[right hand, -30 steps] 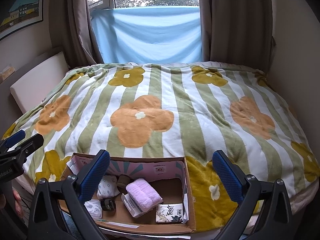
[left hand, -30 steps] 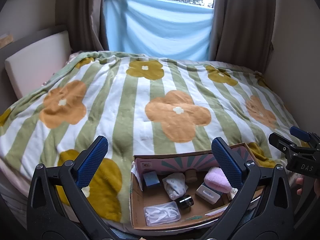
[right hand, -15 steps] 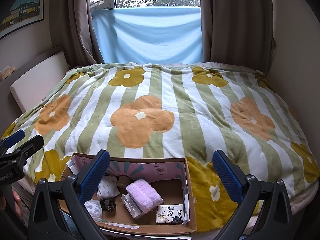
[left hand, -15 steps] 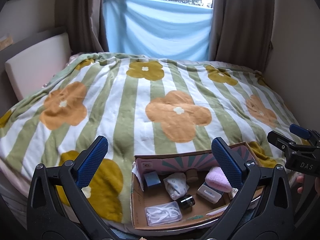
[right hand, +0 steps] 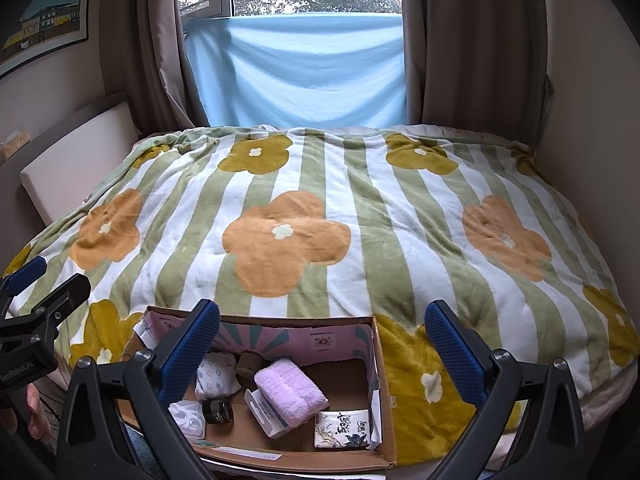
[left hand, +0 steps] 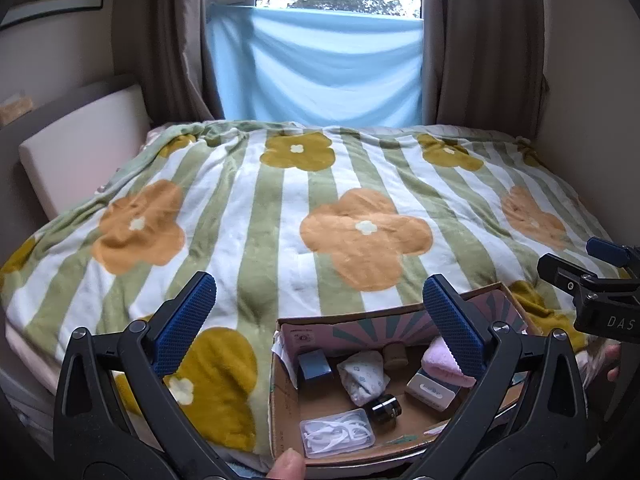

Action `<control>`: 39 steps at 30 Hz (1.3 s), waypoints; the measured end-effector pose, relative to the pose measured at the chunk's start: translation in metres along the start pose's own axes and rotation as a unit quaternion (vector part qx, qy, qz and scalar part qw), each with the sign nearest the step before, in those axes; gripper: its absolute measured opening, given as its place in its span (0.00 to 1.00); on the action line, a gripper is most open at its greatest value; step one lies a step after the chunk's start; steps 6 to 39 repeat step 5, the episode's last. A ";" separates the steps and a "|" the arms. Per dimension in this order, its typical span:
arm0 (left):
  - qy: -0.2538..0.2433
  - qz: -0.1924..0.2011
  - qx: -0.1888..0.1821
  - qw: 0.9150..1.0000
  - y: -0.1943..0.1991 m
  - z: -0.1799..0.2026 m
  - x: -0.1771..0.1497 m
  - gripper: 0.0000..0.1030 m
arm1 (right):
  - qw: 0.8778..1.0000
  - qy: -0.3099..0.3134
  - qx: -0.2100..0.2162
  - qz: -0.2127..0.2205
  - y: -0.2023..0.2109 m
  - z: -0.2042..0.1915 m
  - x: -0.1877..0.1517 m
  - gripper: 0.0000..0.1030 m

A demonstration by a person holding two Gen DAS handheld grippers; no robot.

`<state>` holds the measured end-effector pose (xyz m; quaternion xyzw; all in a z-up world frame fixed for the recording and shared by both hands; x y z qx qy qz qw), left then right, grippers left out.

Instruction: Organize objects

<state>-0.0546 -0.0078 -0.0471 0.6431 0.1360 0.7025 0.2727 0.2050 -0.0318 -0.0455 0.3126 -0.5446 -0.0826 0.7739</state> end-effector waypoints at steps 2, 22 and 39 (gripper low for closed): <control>0.001 0.004 -0.017 1.000 0.000 0.003 0.000 1.00 | 1.000 0.000 0.001 0.001 -0.001 0.001 0.002 0.99; 0.014 0.012 -0.022 1.000 0.003 0.000 0.002 1.00 | 1.000 0.001 0.002 0.001 -0.003 0.002 0.004 0.99; 0.014 0.012 -0.022 1.000 0.003 0.000 0.002 1.00 | 1.000 0.001 0.002 0.001 -0.003 0.002 0.004 0.99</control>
Point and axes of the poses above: each gripper's, at about its wrist camera, not at the fingertips, and y roughly against the way its jaws point, z to its right, x to its top, the point moved 10 cm from there along -y, roughly the way its jaws point, and after that the axes turned 4 degrees about -x, right-handed, at the moved point
